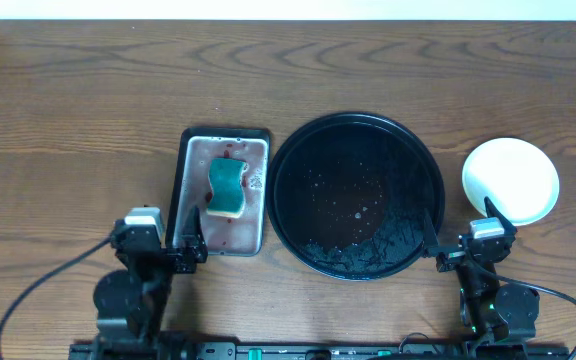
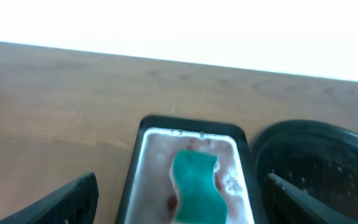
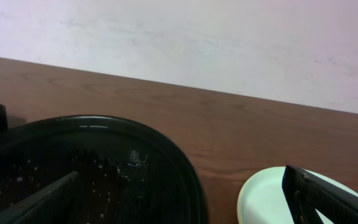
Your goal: Clean dirty plates on tray and stack at the side
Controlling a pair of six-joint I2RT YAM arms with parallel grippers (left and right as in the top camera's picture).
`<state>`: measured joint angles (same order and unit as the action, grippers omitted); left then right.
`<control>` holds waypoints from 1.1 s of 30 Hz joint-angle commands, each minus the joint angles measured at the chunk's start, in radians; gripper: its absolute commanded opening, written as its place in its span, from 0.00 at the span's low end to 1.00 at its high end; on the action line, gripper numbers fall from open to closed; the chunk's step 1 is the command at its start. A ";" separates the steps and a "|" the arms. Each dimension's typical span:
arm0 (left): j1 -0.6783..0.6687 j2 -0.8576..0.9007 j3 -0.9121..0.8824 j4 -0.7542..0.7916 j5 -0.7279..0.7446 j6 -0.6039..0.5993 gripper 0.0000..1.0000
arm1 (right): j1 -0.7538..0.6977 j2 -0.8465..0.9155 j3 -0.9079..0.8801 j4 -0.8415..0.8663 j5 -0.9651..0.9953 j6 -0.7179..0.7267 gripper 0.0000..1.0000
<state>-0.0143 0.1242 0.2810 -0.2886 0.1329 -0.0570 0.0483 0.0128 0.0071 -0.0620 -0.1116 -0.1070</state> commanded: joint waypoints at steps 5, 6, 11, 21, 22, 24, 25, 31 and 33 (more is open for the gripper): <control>0.018 -0.123 -0.211 0.263 0.013 0.055 0.84 | 0.012 -0.004 -0.002 -0.002 0.003 -0.010 0.99; 0.018 -0.122 -0.233 0.310 0.013 0.067 0.84 | 0.012 -0.004 -0.002 -0.003 0.003 -0.010 0.99; 0.018 -0.123 -0.277 0.347 0.013 0.150 0.84 | 0.012 -0.004 -0.002 -0.002 0.003 -0.010 0.99; 0.018 -0.119 -0.277 0.230 0.013 0.143 0.84 | 0.012 -0.004 -0.002 -0.002 0.003 -0.010 0.99; 0.018 -0.119 -0.277 0.230 0.013 0.143 0.84 | 0.012 -0.004 -0.002 -0.002 0.003 -0.010 0.99; 0.018 -0.119 -0.277 0.230 0.013 0.142 0.84 | 0.012 -0.004 -0.002 -0.002 0.003 -0.010 0.99; 0.018 -0.119 -0.277 0.230 0.013 0.143 0.84 | 0.012 -0.004 -0.002 -0.002 0.003 -0.010 0.99; 0.018 -0.119 -0.277 0.230 0.013 0.143 0.84 | 0.012 -0.004 -0.002 -0.002 0.003 -0.010 0.99; 0.018 -0.119 -0.277 0.230 0.013 0.143 0.84 | 0.012 -0.004 -0.002 -0.002 0.003 -0.010 0.99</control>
